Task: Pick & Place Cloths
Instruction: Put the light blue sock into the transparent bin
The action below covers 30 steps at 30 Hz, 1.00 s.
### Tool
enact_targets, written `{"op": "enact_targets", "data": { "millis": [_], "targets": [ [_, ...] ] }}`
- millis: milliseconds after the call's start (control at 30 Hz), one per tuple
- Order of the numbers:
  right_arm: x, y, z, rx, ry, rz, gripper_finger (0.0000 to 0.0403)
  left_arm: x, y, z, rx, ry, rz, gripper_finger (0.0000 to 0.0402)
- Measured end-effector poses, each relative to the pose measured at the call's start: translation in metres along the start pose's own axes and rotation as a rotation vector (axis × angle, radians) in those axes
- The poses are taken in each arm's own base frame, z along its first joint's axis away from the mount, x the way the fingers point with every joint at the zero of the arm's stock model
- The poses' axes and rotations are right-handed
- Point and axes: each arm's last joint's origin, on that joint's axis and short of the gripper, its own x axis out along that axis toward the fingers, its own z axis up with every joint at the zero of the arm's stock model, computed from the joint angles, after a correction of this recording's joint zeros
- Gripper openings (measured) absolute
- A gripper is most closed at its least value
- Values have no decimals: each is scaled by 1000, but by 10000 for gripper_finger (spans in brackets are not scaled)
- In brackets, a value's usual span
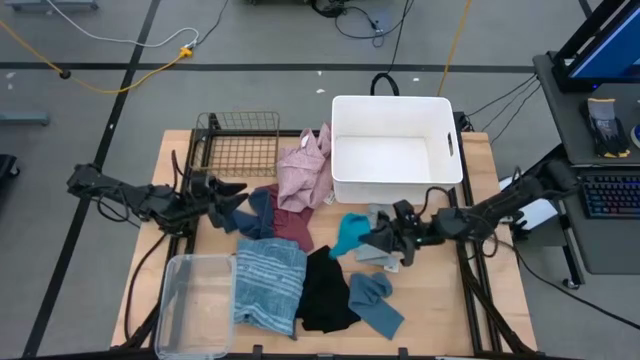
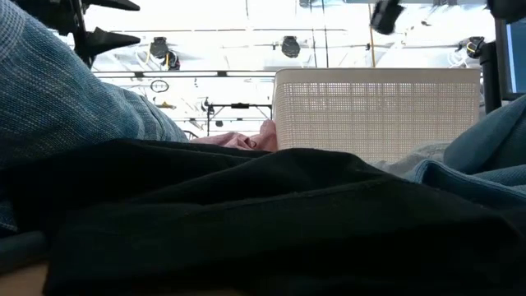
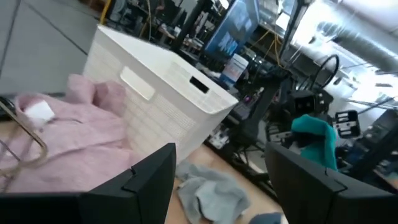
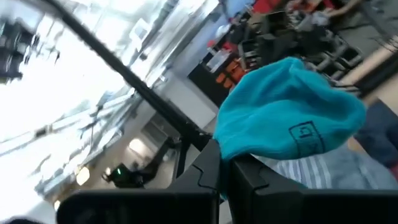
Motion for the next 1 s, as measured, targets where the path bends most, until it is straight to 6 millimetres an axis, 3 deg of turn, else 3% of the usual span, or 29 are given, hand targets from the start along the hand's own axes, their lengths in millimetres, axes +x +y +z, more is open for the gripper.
{"op": "enact_targets", "data": {
  "millis": [300, 567, 700, 1000],
  "targets": [
    [43, 3, 30, -262, 47, 126, 0, 17, -15, -7, -94, 8, -99, 250],
    [59, 2, 58, -466, 79, 41, 0, 35, -23, -19, -235, 0, -118, 250],
    [63, 1, 69, -503, 79, 5, 0, 43, -29, -25, -351, 15, -177, 250],
    [78, -11, 78, -505, 81, -52, 0, 58, -37, -35, -389, -29, -246, 250]
  ]
}}
